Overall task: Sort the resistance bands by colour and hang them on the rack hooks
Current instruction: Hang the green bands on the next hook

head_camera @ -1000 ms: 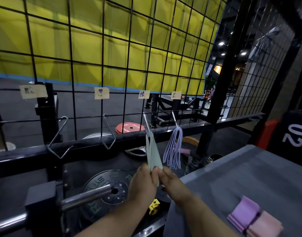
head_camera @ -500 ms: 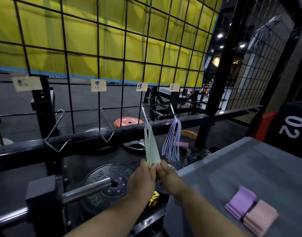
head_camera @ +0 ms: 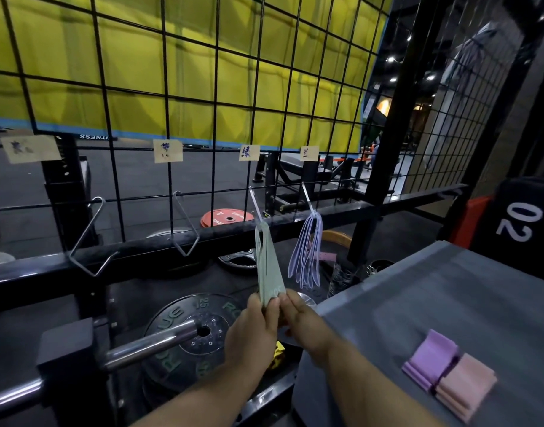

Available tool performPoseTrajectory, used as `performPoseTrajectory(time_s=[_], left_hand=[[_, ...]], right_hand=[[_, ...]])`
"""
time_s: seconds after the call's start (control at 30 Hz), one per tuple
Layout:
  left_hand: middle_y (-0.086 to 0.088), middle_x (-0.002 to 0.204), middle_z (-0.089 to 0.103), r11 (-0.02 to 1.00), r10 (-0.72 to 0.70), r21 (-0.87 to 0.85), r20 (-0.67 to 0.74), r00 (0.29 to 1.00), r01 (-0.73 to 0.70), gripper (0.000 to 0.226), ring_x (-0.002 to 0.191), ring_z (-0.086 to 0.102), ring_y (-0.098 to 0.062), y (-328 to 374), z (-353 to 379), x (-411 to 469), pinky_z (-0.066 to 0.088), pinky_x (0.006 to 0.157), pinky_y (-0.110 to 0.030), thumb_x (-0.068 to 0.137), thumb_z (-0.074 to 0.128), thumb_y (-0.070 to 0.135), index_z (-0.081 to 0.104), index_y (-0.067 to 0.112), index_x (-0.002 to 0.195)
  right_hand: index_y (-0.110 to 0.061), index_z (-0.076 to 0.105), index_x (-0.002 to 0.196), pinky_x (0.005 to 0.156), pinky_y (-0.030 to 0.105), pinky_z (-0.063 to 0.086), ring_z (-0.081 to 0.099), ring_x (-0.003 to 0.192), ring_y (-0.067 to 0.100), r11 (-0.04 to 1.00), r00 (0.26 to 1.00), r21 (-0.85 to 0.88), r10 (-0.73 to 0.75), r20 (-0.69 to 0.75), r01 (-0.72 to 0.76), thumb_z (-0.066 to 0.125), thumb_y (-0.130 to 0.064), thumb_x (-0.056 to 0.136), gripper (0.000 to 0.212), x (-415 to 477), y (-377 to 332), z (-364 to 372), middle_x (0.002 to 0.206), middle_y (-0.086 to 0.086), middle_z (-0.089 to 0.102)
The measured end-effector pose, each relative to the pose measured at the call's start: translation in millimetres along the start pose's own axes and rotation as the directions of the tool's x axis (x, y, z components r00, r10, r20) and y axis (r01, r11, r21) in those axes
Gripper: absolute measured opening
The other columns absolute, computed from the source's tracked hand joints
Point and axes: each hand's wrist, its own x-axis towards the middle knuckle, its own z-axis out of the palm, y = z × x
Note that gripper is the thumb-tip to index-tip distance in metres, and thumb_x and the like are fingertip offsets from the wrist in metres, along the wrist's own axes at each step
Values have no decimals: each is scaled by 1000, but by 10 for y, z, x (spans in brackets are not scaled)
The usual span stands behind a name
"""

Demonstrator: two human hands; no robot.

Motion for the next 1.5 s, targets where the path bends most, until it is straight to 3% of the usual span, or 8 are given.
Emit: performPoseTrajectory(time_s=[0.27, 0.43, 0.53, 0.67, 0.83, 1.07, 1.33, 1.5], left_hand=[[0, 91, 60, 990, -66, -123, 3, 998, 65, 40, 93, 60, -26, -81, 167, -27, 42, 74, -35, 95, 32, 57, 48, 21, 101], [-1, 88, 54, 984, -75, -155, 53, 996, 82, 36, 94, 59, -29, -125, 284, -104, 42, 75, -33, 99, 33, 48, 51, 17, 104], [-4, 91, 58, 987, -50, -147, 90, 995, 63, 39, 94, 60, -30, -151, 419, -135, 46, 80, -35, 99, 33, 42, 55, 12, 109], [-7, 104, 64, 997, -41, -58, 238, 970, 56, 42, 99, 60, -28, -100, 660, -120, 46, 84, -35, 100, 31, 46, 55, 13, 111], [-11, 124, 59, 994, -1, 102, 449, 893, -50, 44, 115, 55, -28, 131, 1076, -52, 44, 90, -33, 102, 26, 45, 49, 14, 123], [-12, 113, 64, 990, 4, 119, 507, 862, -75, 43, 110, 58, -33, 617, 1501, -86, 43, 93, -38, 98, 32, 53, 54, 17, 107], [-13, 126, 57, 963, 6, 207, 629, 778, -175, 45, 118, 52, -33, 853, 1785, -93, 41, 93, -38, 100, 30, 51, 49, 13, 114], [-8, 127, 58, 963, 14, 192, 666, 746, -189, 41, 119, 53, -30, 885, 1907, -77, 42, 94, -36, 98, 36, 50, 51, 16, 115]], right_hand=[[-20, 61, 99, 74, 26, 51, 62, 78, 11, 998, 999, -56, 43, 4, -42, 45, -39, 101, 25, -125, -20, -88, 91, 0, 66], [-18, 60, 91, 87, 42, 52, 60, 76, 13, 986, 997, -149, 74, -11, -74, 45, -37, 100, 26, -248, -57, -188, 82, 1, 64], [-19, 56, 87, 80, 25, 49, 57, 77, 13, 960, 996, -266, 87, -18, -88, 41, -30, 102, 24, -389, -42, -348, 84, 1, 60], [-22, 59, 79, 57, 13, 43, 54, 62, 6, 945, 967, -253, 159, -200, -207, 42, -30, 102, 30, -533, 60, -652, 72, -6, 60], [-22, 56, 76, 81, 32, 45, 57, 77, 17, 897, 903, -305, 192, -384, -321, 41, -36, 102, 32, -749, 221, -1163, 69, -5, 60], [-16, 64, 102, 78, 30, 42, 62, 97, 25, 689, 842, -544, 186, -506, -479, 44, -28, 101, 23, -936, 329, -1776, 101, 5, 67], [-31, 67, 94, 78, 28, 51, 64, 96, 21, 486, 764, -613, 211, -610, -623, 51, -33, 88, 17, -1055, 430, -2075, 99, -1, 70], [-34, 65, 102, 81, 29, 40, 58, 102, 20, 342, 741, -658, 276, -612, -671, 49, -48, 86, 26, -1074, 509, -2107, 104, -3, 67]])
